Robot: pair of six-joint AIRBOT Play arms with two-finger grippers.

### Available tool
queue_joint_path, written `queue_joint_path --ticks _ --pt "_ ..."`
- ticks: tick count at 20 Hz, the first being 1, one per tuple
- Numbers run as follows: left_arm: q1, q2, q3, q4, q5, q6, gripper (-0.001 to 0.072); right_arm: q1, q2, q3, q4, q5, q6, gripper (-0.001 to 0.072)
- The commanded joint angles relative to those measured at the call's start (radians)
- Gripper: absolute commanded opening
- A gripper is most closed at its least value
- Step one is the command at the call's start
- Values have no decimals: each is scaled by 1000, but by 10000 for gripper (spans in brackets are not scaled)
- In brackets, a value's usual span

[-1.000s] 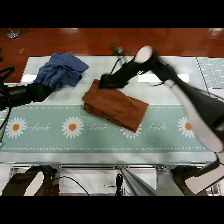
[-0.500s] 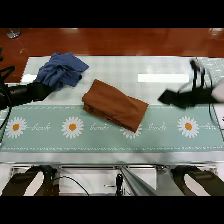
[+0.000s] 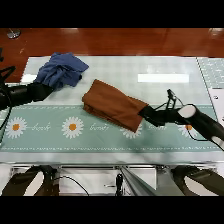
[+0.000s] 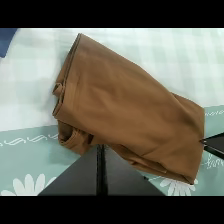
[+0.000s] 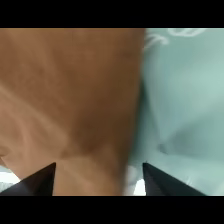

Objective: Fold the shirts.

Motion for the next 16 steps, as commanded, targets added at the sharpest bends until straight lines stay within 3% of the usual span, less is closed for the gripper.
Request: queue_joint_path --ticks 1,2,3,4,8,16 --pt "0 -1 -1 0 0 0 42 75 -164 95 119 -14 -69 396" --pt "0 -1 0 0 0 0 42 81 -190 126 135 -11 -93 205" --pt "0 -1 -1 0 0 0 42 81 -207 162 144 2 -121 76" --pt "0 -1 0 0 -1 0 43 80 -212 204 149 19 -166 26" --pt "0 -1 0 0 -11 0 42 76 -209 465 198 142 -367 24" --pt "0 -1 -1 0 -27 0 42 -59 -209 921 189 269 -315 24"
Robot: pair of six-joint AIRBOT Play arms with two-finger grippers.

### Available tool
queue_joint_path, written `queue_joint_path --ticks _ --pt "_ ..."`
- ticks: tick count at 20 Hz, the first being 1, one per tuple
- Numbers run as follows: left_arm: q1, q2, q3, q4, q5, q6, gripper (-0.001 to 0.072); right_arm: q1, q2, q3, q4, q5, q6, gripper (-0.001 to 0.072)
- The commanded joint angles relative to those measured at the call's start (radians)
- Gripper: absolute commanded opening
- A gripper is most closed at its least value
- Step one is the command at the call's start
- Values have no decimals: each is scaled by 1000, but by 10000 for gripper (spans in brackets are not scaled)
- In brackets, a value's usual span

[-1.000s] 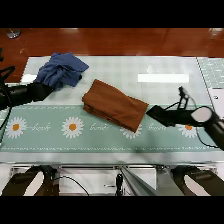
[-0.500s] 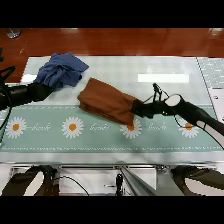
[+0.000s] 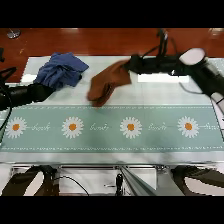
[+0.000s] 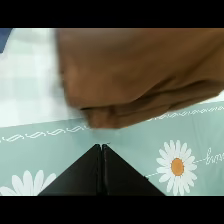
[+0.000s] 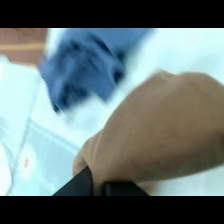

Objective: Fold the shirts.

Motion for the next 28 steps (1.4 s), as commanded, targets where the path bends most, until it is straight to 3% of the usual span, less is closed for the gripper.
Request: queue_joint_path --ticks 1,4,8,10,19,25,28 --pt "0 -1 0 0 -13 0 42 -97 1 159 -9 90 35 24" --pt "0 -1 0 0 -23 0 43 -240 38 180 -75 160 103 25" --pt "0 -1 0 0 -23 0 43 -446 126 180 -360 303 295 25" --pt "0 -1 0 0 -23 0 42 -540 174 180 -456 393 331 24" --pt "0 0 0 0 -22 0 42 -908 397 53 -774 715 399 25" --pt "0 0 0 0 -18 0 43 -1228 613 -196 -1037 725 428 26" --pt "0 -1 0 0 -13 0 42 -1255 703 -329 -1201 726 448 26"
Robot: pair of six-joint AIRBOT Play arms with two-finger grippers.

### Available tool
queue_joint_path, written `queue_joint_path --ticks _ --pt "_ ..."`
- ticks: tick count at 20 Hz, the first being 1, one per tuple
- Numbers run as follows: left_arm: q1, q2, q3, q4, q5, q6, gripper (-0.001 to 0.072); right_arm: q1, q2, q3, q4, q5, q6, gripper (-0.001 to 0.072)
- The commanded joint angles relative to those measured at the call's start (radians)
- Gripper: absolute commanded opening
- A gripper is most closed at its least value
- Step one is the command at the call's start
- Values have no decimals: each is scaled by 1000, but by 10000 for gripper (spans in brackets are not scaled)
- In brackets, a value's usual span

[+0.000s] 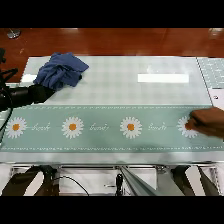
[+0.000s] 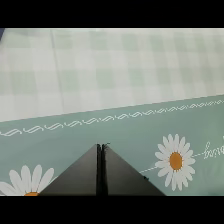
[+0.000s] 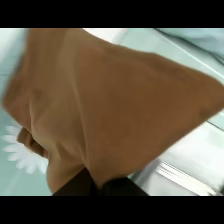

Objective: Fold the shirts.

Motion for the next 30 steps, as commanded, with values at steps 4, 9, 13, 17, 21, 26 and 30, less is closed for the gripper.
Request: queue_joint_path --ticks 4,9,13,17,21,26,30 --pt "0 -2 0 0 23 0 43 -61 130 -165 -333 -21 108 574" --pt "35 -58 118 0 117 78 43 74 56 23 -204 -229 -11 496" --pt "-11 -204 455 -98 90 79 41 359 -83 241 316 -494 -167 26" --pt "-230 -338 602 29 41 57 41 869 -285 280 348 -539 -182 26" --pt "-359 -385 281 493 97 -306 42 1178 -578 195 -82 -351 -6 26" --pt "-289 -401 160 524 95 -314 42 1201 -678 142 -76 -418 117 26" --pt "-287 -402 177 523 96 -312 42 1201 -671 142 -78 -412 120 27"
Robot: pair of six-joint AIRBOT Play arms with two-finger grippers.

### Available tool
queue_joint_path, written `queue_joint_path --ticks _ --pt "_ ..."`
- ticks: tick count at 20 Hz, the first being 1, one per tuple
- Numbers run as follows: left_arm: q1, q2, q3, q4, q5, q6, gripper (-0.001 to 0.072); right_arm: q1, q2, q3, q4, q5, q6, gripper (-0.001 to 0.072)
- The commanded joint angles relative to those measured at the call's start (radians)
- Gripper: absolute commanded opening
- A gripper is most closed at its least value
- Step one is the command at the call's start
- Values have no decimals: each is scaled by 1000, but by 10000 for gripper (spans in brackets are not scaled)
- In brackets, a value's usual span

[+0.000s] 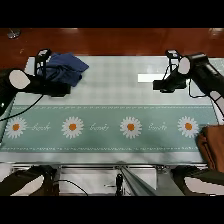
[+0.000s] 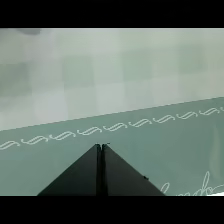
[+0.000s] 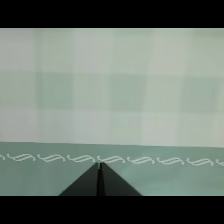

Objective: Fold the shirts.

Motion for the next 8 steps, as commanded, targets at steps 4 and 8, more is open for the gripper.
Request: queue_joint_path --ticks 4,8 --pt "4 -5 -9 41 0 -12 42 13 -15 -6 -17 -4 26 26" --pt "4 -5 -9 39 1 -12 43 13 -15 -6 -17 -4 26 26"
